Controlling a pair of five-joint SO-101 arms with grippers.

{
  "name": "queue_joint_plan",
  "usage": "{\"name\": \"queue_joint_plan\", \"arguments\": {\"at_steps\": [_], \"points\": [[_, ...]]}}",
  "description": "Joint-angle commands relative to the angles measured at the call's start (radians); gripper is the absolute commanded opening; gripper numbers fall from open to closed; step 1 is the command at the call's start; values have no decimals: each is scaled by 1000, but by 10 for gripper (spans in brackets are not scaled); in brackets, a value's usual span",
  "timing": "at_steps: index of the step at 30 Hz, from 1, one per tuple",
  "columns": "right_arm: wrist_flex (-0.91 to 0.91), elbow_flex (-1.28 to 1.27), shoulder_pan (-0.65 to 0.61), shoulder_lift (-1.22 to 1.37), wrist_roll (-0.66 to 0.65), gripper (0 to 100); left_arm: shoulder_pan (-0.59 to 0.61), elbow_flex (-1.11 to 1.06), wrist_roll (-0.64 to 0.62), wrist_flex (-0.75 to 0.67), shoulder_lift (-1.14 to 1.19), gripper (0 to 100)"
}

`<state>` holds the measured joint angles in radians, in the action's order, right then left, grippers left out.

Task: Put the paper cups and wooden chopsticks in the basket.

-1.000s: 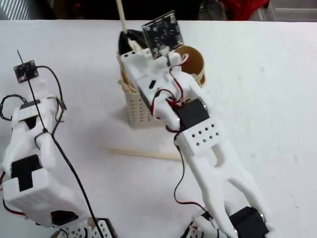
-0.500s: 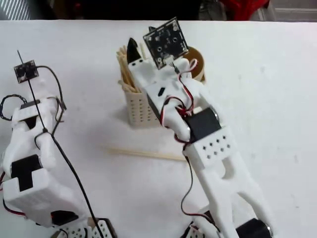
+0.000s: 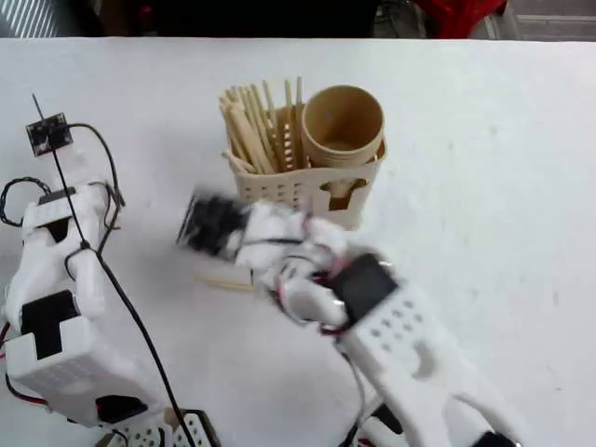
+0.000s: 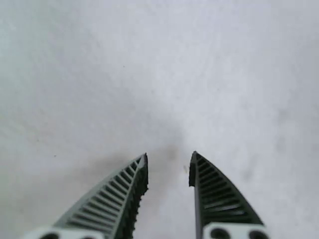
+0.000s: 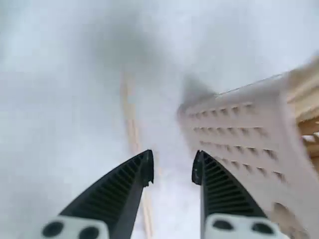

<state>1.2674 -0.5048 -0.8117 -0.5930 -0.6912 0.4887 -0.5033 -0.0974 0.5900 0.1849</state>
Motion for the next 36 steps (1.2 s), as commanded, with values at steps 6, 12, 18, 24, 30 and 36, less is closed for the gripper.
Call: {"name": "queue_joint_plan", "arguments": {"at_steps": [6,12,18,24,30,36], "points": [[-412,-338,-22,182,-38,131,-10,23,-6,-17,-7,157],[-550,-345,53,383,-41,131,-10,23,-6,-17,-7,157],[-581,-296,110,493,-43,131,-10,21,-6,-17,-7,157],[-576,-292,111,499,-43,22,-10,21,-6,-17,-7,157],[-564,-293,114,492,-37,15,-10,21,-6,-17,-7,157],[-472,-293,127,361,-34,16,-10,21,-6,-17,-7,157]]}}
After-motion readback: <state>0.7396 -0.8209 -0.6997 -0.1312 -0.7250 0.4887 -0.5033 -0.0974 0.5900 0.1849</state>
